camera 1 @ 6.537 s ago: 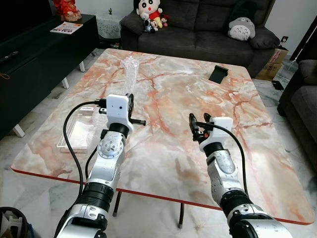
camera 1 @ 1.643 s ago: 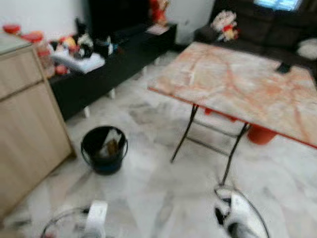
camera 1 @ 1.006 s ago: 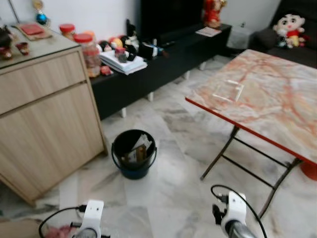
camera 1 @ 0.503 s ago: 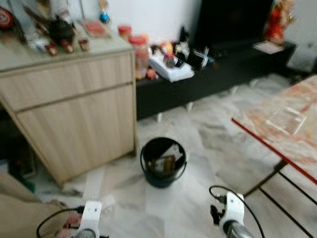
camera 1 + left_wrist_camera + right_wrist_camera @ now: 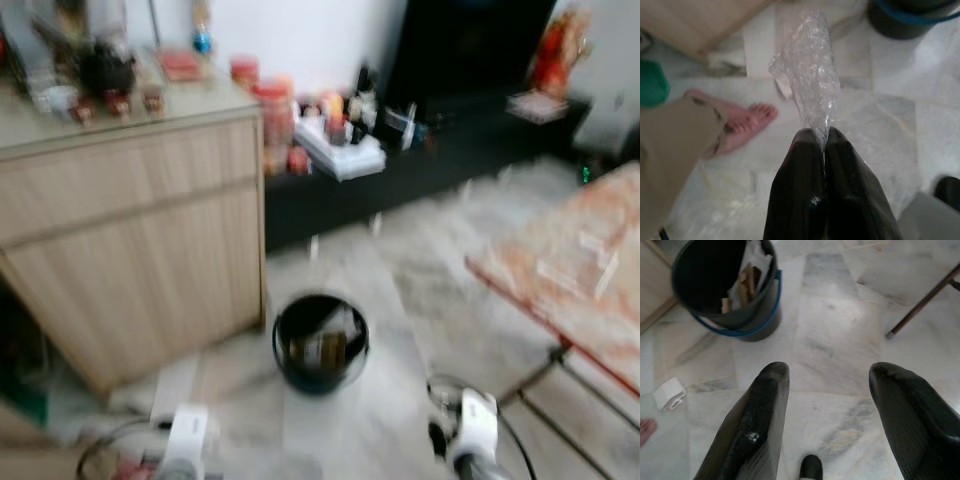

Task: Picking trash to rubbish bin

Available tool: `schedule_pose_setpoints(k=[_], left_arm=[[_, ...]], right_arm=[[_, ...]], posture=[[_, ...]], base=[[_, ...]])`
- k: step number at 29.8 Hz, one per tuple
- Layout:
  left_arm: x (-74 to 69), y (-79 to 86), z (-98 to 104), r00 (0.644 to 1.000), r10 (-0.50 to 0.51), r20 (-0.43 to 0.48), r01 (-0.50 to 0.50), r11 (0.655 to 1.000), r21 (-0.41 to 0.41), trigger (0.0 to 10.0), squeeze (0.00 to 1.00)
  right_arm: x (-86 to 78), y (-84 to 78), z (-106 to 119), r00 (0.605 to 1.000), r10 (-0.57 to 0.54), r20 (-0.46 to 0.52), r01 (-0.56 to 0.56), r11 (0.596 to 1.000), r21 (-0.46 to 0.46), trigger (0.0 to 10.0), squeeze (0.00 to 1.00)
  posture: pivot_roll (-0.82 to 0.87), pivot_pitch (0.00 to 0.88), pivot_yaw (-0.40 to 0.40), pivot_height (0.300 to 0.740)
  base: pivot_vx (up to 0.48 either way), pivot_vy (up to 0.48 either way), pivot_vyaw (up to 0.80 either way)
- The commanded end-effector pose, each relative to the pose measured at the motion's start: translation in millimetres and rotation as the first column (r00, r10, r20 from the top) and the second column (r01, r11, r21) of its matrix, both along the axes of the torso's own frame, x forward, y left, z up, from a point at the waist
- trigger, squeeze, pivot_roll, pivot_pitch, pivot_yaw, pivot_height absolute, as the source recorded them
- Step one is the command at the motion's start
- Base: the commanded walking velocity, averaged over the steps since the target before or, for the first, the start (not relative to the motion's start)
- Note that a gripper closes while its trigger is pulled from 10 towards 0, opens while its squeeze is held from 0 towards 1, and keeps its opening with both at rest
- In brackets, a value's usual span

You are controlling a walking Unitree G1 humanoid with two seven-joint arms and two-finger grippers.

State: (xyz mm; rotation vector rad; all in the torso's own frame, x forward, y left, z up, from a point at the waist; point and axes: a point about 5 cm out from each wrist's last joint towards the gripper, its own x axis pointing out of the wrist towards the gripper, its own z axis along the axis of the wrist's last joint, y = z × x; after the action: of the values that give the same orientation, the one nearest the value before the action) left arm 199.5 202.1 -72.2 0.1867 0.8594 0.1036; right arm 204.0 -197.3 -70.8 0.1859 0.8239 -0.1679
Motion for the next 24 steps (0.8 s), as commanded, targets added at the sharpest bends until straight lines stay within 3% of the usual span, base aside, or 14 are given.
schedule_pose_setpoints(k=[1, 17, 24], left_arm=[[3.2, -11.7, -0.1, 1.000, -0.020, 0.007, 0.020, 1.000, -0.022, 10.0, 0.00], [1.9, -12.4, -0.8, 1.000, -0.021, 0.005, 0.021, 0.999, -0.025, 10.0, 0.00], [2.7, -13.7, -0.6, 1.000, -0.027, 0.005, 0.027, 0.999, -0.028, 10.0, 0.00]], right_arm=[[-4.0, -12.5, 0.0, 1.000, -0.021, -0.009, 0.021, 1.000, -0.024, 10.0, 0.00], [-2.8, -12.0, 0.7, 1.000, 0.011, -0.005, -0.012, 0.999, -0.037, 10.0, 0.00], [-2.8, -12.1, 0.7, 1.000, 0.017, -0.007, -0.017, 0.999, -0.041, 10.0, 0.00]], posture=[[0.23, 0.000, -0.087, 0.740], [0.23, 0.000, -0.088, 0.740], [0.23, 0.000, -0.092, 0.740]], base=[[0.352, 0.000, 0.00], [0.348, 0.000, 0.00], [0.349, 0.000, 0.49]])
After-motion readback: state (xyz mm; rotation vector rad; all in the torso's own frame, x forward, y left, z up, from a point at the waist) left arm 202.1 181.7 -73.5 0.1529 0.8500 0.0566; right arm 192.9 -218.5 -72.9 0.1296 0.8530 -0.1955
